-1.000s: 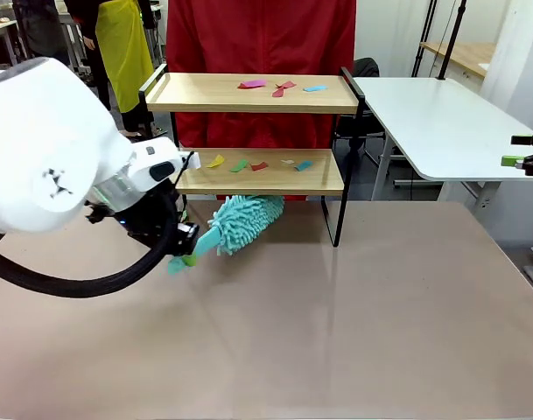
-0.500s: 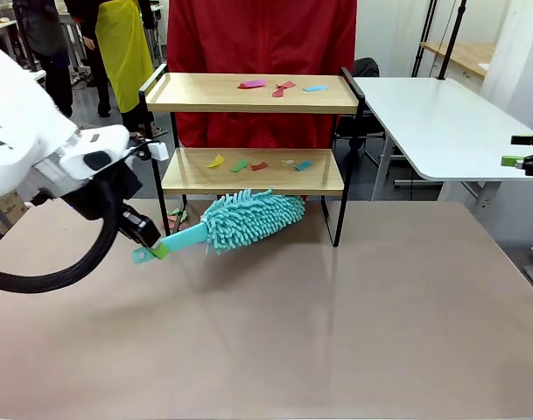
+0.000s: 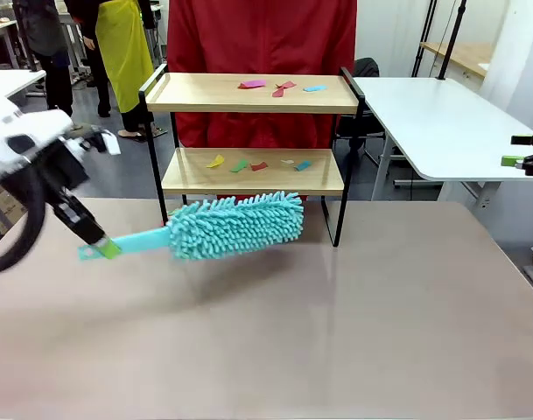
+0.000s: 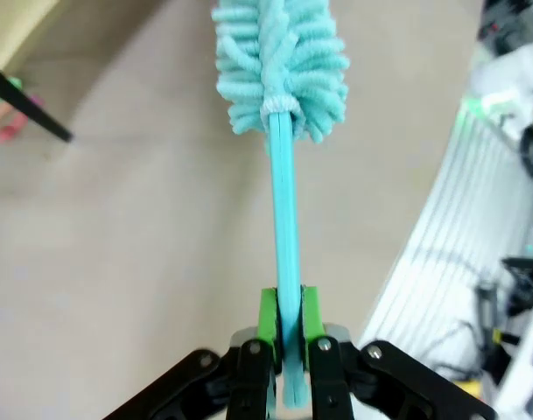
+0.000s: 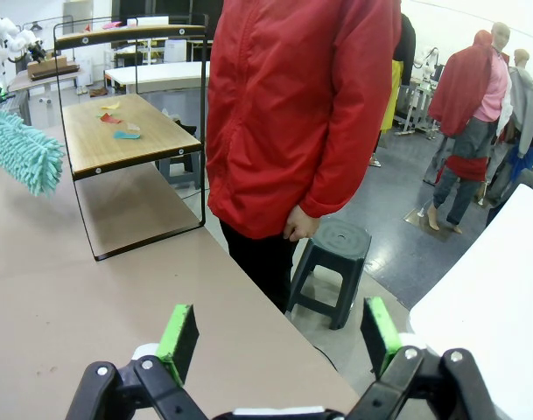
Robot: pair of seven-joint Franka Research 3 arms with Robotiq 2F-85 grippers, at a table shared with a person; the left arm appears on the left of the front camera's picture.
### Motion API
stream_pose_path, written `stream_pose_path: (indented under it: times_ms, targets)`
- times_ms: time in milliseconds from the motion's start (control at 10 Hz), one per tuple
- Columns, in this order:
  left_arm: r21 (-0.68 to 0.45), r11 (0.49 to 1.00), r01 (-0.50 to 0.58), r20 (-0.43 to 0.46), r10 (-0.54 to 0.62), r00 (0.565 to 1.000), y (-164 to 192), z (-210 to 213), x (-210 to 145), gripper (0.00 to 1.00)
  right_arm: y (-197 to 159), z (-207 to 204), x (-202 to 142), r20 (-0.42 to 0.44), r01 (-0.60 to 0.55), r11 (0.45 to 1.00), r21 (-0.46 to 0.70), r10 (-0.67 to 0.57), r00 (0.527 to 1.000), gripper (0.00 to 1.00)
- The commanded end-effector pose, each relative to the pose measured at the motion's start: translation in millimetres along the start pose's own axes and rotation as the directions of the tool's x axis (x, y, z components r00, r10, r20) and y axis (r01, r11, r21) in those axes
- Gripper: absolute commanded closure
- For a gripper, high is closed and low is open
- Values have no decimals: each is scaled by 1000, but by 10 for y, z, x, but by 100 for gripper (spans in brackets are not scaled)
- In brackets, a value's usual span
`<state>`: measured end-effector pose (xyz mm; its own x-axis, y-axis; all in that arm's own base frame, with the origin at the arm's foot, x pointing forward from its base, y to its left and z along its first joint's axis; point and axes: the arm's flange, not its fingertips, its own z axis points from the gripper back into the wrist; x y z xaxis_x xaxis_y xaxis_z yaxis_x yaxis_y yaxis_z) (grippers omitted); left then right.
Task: Clean the shelf.
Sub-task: Clean the specific section of the Shelf indicated by the human with the Duster.
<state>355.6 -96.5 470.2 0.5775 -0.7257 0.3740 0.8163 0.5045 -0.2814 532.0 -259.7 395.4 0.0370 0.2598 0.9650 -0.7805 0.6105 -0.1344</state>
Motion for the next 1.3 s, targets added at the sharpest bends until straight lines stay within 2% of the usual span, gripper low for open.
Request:
stream_pose_path:
  times_ms: [0, 200, 500, 600, 800, 1000, 1200]
  targets:
    - [66, 994, 92, -82, -86, 993, -132, 477, 82, 87, -4, -9, 59, -18, 13, 1000, -3, -13, 1000, 0]
    - [145, 979, 144, -221, -110, 969, -304, 821, 222, 87, -4, -9, 59, -18, 13, 1000, -3, -13, 1000, 0]
    - [238, 938, 253, -443, -127, 887, -600, 1249, 452, 87, -4, -9, 59, -18, 13, 1000, -3, -13, 1000, 0]
    - [260, 924, 279, -481, -127, 867, -713, 1361, 531, 87, -4, -9, 59, -18, 13, 1000, -3, -13, 1000, 0]
    - [241, 907, 346, -623, -129, 772, -823, 1401, 573, 87, -4, -9, 59, -18, 13, 1000, -3, -13, 1000, 0]
    - [227, 897, 380, -656, -148, 740, -904, 1383, 611, 87, -4, -9, 59, -18, 13, 1000, -3, -13, 1000, 0]
    - [223, 892, 393, -664, -156, 731, -954, 1318, 614, 87, -4, -9, 59, -18, 13, 1000, -3, -13, 1000, 0]
